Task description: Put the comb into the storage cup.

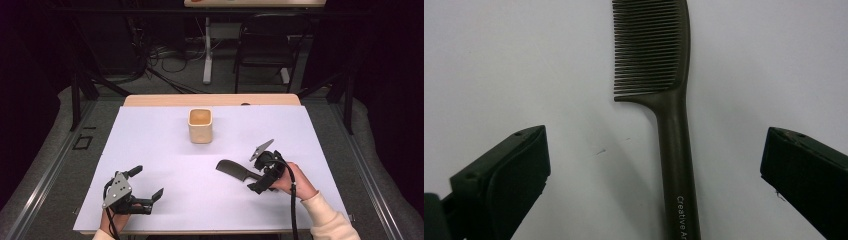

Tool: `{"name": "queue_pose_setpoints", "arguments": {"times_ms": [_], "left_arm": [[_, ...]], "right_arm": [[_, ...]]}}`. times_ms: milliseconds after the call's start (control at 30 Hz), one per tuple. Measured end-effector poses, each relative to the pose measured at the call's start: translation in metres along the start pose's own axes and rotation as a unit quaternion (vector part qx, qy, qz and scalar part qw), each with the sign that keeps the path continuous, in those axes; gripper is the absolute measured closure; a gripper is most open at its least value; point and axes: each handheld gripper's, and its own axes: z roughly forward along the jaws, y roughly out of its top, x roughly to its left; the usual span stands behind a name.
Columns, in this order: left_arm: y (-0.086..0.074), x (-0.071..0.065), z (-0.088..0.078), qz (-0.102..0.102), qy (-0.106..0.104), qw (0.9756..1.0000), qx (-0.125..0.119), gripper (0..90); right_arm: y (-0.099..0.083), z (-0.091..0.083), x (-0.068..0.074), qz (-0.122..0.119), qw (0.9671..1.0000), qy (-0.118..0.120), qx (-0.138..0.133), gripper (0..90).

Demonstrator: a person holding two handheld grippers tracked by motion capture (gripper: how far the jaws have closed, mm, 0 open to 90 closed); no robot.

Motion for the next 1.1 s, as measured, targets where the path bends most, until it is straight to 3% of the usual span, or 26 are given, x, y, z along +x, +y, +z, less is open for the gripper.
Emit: {"name": "queue_pose_setpoints", "arguments": {"times_ms": [400,700,900,1100], "left_arm": [[0.0,0.0,-0.001,0.002,0.001,1.0,0.0,0.2],[0.0,0.0,-0.001,0.0,0.001,1.0,0.001,0.2],[0.0,0.0,-0.001,0.0,0.001,1.0,0.001,0.2],[0.0,0.0,-0.001,0.0,0.001,1.0,0.001,0.2]], "right_arm": [[0.006,0.001,0.002,-0.011,0.9999,-0.006,0.008,1.2],[0.01,0.004,0.006,-0.026,0.9992,-0.026,0.018,25.0],[0.012,0.008,0.008,-0.044,0.9978,-0.034,0.036,50.6],[0.016,0.014,0.01,-0.057,0.9959,-0.042,0.056,58.8]]}}
